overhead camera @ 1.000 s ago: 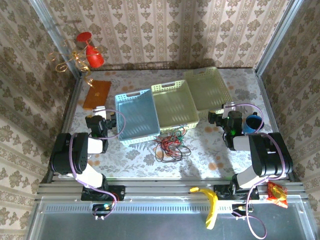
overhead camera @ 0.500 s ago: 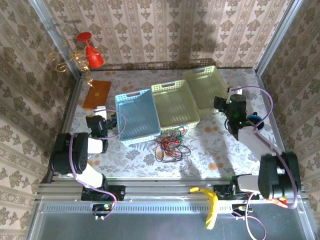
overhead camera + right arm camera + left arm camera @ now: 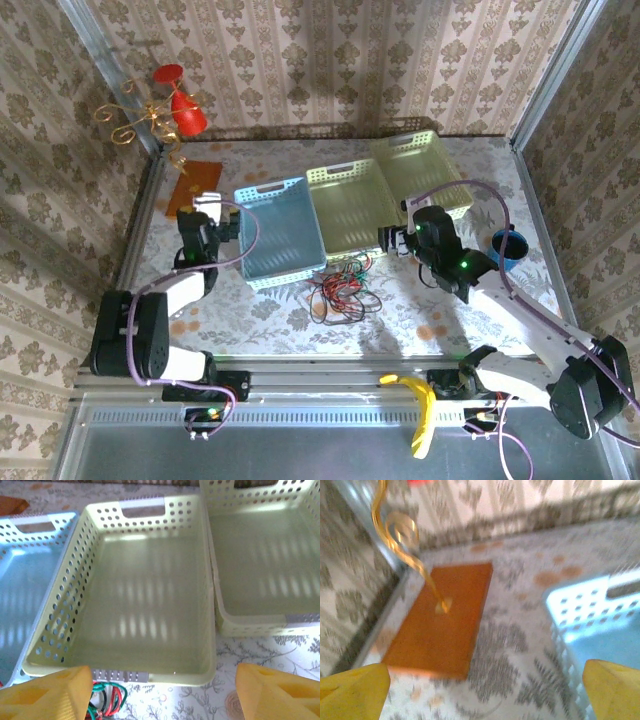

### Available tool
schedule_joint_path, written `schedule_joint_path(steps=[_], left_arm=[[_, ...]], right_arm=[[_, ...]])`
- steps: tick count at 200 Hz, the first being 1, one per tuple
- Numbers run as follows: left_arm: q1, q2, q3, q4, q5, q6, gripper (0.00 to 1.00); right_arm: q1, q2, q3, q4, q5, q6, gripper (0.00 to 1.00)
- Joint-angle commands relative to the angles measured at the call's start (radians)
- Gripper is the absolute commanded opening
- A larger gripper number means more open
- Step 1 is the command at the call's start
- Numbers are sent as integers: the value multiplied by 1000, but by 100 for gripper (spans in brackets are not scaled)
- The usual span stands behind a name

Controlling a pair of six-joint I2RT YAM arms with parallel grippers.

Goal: Untangle the cables

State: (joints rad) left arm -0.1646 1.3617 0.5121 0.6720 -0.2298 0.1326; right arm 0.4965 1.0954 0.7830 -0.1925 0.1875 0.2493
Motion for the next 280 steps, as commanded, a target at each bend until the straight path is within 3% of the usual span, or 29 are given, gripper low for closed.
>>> schedule_joint_path(steps=[1,24,34,60,73,92,115,150,178,204,244,280], left_arm=[[-65,-51,31,-97,-182,26,100],[-110,-105,197,-513,-220,-150,100],[-166,-122,238,-609,-245,-170,100],[-469,-188,214,-608,-260,-98,100],[-584,-198,237,-676,-199,-159,100],[-699,-159,302,-805,-68,-280,100],[-846,-115,314,-837,-96,-332,100],[-943,-126,311,-959,-107,-389,100],[-981,-154,292,-1112,-165,-398,100],[-944,-200,259,-1225,-252,-452,100],[-842,-285,173,-1237,-175,-461,100],[-651,-254,147,-1195,-27,-465,100]], right_arm=[[10,26,16,-38,-3,52,76],[17,51,35,-38,-2,57,76],[23,58,45,-43,2,56,75],[48,66,52,-70,-28,29,75],[62,77,57,-96,-95,-1,75],[109,102,59,-120,-161,-50,74],[139,125,55,-117,-137,-31,74],[137,133,44,-75,-64,23,74],[137,151,50,-82,-55,33,74],[137,142,44,-82,-57,47,74],[137,133,18,-74,-55,55,74],[137,138,22,-77,-59,60,74]])
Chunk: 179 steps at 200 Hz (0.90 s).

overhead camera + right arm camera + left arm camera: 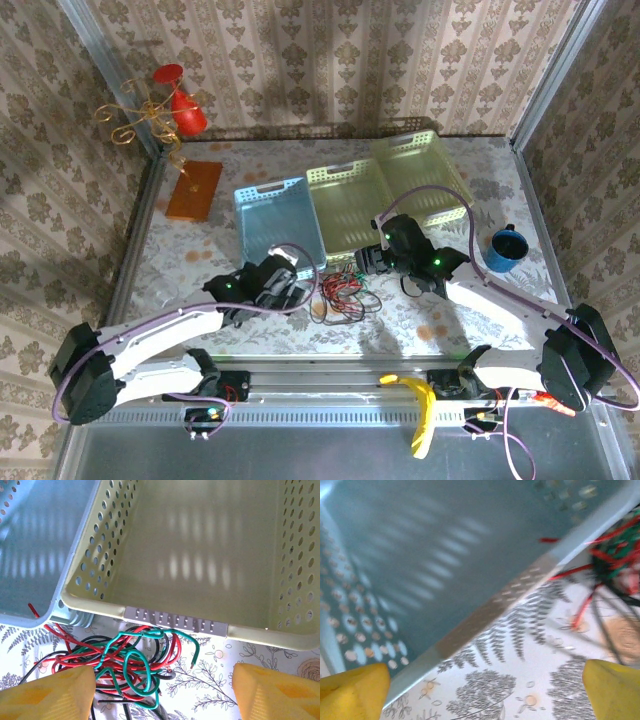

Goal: Untangle the cables

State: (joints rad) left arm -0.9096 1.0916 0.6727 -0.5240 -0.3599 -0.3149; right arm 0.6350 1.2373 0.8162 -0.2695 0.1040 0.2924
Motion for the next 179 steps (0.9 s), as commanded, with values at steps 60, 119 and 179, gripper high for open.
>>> schedule_joint_path(steps=[60,119,179], left_arm=[[179,240,113,-20,215,70,100],[244,474,320,-34,176,229,100],[284,626,441,57,172,496,100]], right_arm=[[-1,-10,-8,0,33,22,74],[-1,-22,-8,-3,25,41,74],[-1,-11,-8,-7,28,58,74]])
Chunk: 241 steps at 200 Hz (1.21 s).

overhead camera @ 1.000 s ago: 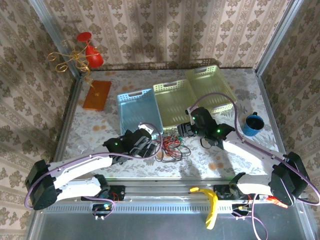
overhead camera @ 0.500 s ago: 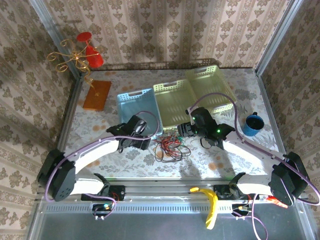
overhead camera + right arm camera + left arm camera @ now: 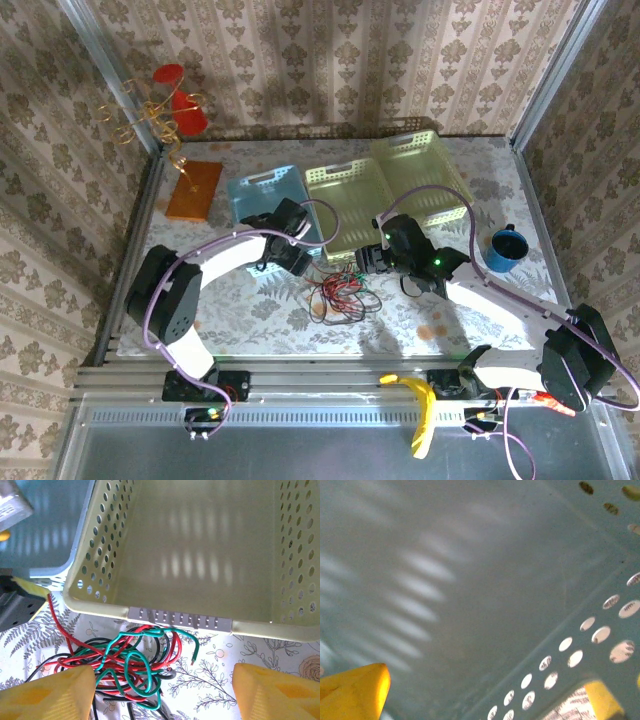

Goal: Untangle the cables

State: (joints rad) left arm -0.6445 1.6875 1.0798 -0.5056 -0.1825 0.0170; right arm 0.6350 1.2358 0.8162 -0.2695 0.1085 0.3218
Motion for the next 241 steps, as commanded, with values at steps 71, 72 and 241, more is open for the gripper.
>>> schedule_joint_path(steps=[71,72,241], left_arm=[[89,-6,94,23,224,366,100],[89,-8,95,21,224,366,100],[72,-574,-232,38,-147,-447,95]], right_arm=[[-4,27,7,0,16,68,75],[-4,27,7,0,16,68,75],[8,67,31,-56,-42,-42,74]])
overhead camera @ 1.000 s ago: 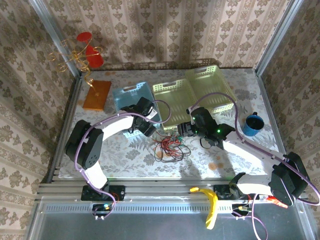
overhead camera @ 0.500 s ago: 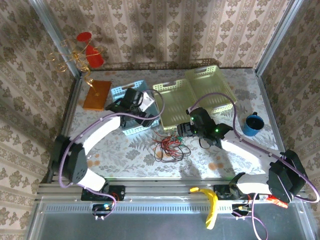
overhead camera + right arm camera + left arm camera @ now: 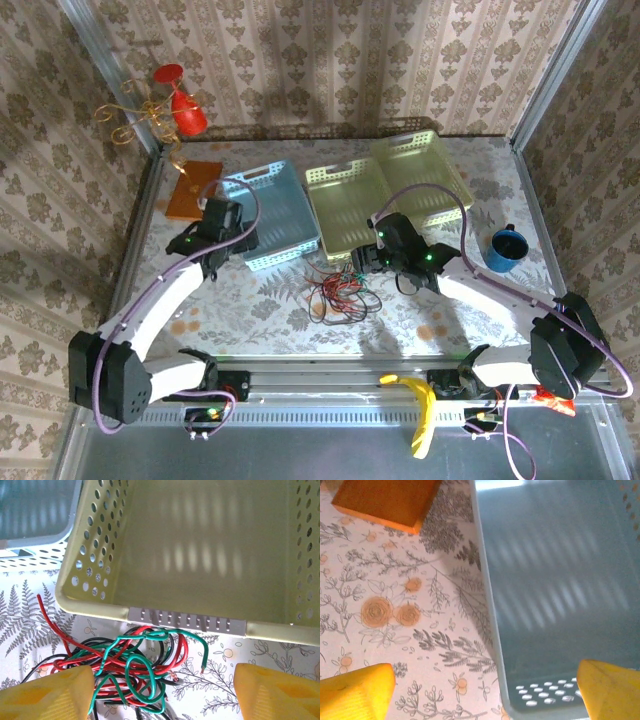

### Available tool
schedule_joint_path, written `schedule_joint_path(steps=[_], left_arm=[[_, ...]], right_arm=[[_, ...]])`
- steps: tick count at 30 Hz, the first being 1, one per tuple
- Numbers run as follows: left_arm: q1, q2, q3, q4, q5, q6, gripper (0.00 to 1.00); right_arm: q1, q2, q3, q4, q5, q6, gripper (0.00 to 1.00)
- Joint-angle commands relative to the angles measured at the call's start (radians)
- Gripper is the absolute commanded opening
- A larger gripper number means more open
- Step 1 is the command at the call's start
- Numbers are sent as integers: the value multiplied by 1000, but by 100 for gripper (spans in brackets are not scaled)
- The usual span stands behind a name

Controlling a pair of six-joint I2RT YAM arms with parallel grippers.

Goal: Untangle the cables

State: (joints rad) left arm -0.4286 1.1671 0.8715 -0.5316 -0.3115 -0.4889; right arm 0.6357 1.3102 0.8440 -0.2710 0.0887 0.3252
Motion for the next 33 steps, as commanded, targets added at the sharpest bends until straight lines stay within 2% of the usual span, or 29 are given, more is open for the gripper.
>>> schedule_joint_path(steps=[1,3,5,9,15,19,22,27,29,33], left_arm=[[-153,-56,-24,68,-19,70,95],[-256,-67,-32,103,6,176,95],[-336,-56,-36,140,94,241,95],[-461,68,-12,189,247,279,94],[-595,314,66,245,261,362,93],[-610,410,104,285,270,368,93],[-608,433,109,292,271,372,89],[-596,430,81,300,304,380,76],[-585,429,67,298,319,380,72],[-548,414,23,336,371,362,55]], right_arm=[[7,-8,2,-54,-21,-45,74],[6,-30,-28,-51,-17,-41,73],[3,-46,-54,-44,-22,-29,70],[-20,-38,-65,-34,-69,-1,59],[-34,26,-45,1,-110,14,50],[-41,75,-24,20,-113,24,44],[-47,120,-13,34,-100,30,37],[-59,148,-17,75,-94,42,21],[-62,157,-16,80,-95,46,12],[-69,149,-29,94,-92,51,0]])
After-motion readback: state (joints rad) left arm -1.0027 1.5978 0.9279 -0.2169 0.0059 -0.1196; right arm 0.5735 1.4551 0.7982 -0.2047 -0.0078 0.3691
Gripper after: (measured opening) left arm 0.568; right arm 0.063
